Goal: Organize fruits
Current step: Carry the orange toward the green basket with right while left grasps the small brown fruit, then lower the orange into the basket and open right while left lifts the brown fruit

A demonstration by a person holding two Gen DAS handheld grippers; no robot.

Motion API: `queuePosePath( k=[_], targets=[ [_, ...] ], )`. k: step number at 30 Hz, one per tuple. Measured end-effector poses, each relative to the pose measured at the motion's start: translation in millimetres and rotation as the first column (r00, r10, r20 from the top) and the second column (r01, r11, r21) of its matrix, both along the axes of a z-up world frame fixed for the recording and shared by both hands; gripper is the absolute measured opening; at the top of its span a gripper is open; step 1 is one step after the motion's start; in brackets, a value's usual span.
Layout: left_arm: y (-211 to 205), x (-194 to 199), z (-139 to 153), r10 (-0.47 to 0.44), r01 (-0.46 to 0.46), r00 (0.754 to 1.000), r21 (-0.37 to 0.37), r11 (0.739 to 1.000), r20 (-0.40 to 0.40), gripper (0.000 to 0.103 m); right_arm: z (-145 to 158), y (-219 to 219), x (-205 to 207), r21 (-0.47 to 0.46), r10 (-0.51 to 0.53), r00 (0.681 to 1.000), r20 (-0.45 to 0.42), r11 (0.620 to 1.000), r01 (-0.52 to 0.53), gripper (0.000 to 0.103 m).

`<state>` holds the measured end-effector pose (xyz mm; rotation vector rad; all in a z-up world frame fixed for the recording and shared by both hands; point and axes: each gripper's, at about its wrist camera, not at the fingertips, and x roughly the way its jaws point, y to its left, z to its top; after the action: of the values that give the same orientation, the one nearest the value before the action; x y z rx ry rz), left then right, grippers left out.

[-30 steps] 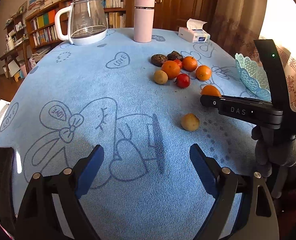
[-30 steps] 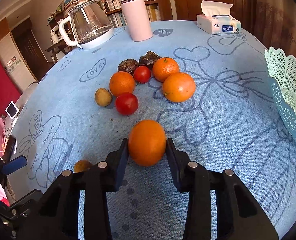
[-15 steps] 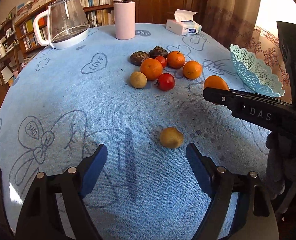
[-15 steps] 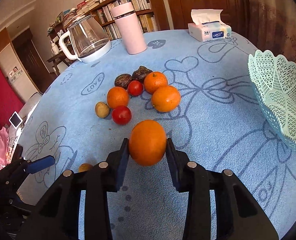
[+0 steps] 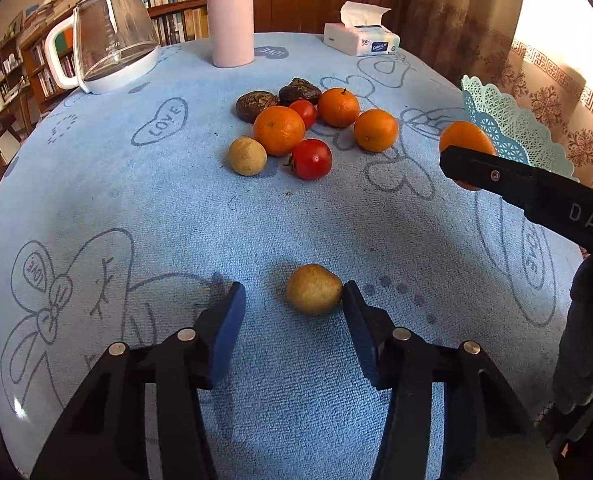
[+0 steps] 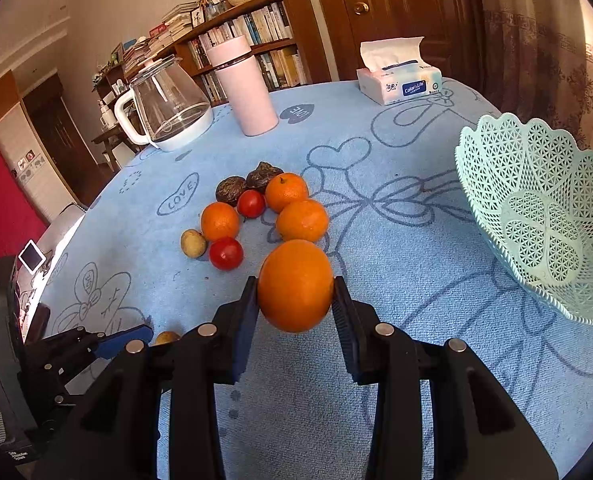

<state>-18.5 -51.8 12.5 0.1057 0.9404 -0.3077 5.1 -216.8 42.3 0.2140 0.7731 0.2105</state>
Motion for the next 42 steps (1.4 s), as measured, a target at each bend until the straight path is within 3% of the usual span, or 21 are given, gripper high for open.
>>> queuePosePath(
  k=[14, 31, 42],
  targets=[
    [-5, 1, 2, -0.005, 0.005, 1.000, -0.036, 0.999, -0.011, 0.029, 16, -23, -12, 0.017, -0.047, 0.997, 0.060, 0.999, 0.046, 0.038],
    [-24, -2, 30, 0.004, -0.008, 0.995, 0.042, 0.999, 0.099, 0.029, 36, -86, -27, 0.062, -0.199, 0.972, 0.125, 0.979, 0.192, 0.038],
    [-44, 1, 36, -0.015, 0.004, 0.991, 0.084, 0.996, 0.130, 0.029, 23, -139, -31, 0.069, -0.335, 0.938, 0.091, 0.941, 0.330, 0.038]
  ],
)
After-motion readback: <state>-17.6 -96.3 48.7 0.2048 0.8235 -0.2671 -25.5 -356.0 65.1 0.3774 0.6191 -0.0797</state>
